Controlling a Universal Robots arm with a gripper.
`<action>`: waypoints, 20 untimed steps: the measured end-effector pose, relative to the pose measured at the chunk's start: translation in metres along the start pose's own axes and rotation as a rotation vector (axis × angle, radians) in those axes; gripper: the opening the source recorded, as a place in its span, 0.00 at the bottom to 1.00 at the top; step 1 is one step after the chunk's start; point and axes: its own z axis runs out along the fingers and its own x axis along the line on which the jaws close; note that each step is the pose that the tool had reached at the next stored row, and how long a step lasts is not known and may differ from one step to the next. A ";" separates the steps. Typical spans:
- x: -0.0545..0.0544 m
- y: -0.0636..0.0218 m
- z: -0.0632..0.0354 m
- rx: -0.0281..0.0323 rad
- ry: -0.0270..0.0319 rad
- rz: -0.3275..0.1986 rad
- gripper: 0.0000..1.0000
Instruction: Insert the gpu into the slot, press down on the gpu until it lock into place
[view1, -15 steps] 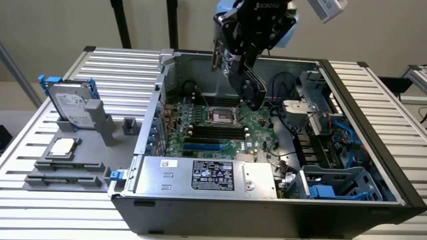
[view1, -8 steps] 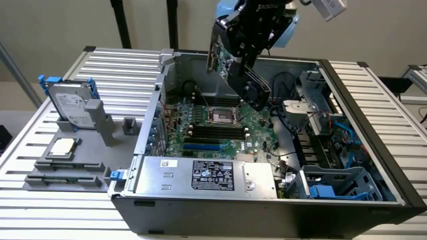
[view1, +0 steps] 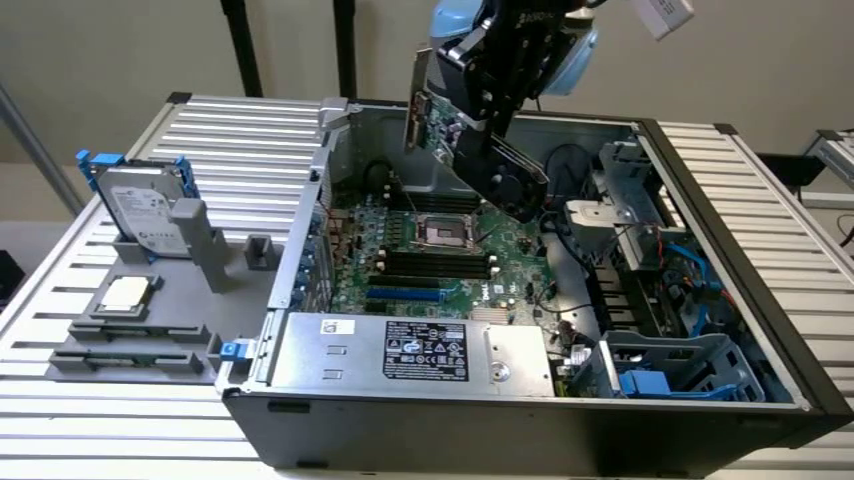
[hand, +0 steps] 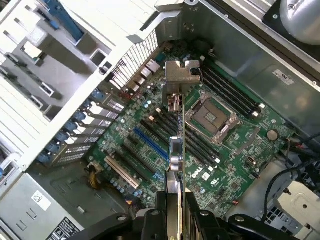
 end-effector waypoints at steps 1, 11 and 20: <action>0.000 -0.0001 0.0007 0.0010 0.0012 -0.018 0.26; -0.001 -0.0007 0.0100 0.0047 0.0049 -0.200 0.26; -0.001 -0.0012 0.0174 -0.0018 -0.0021 -0.365 0.26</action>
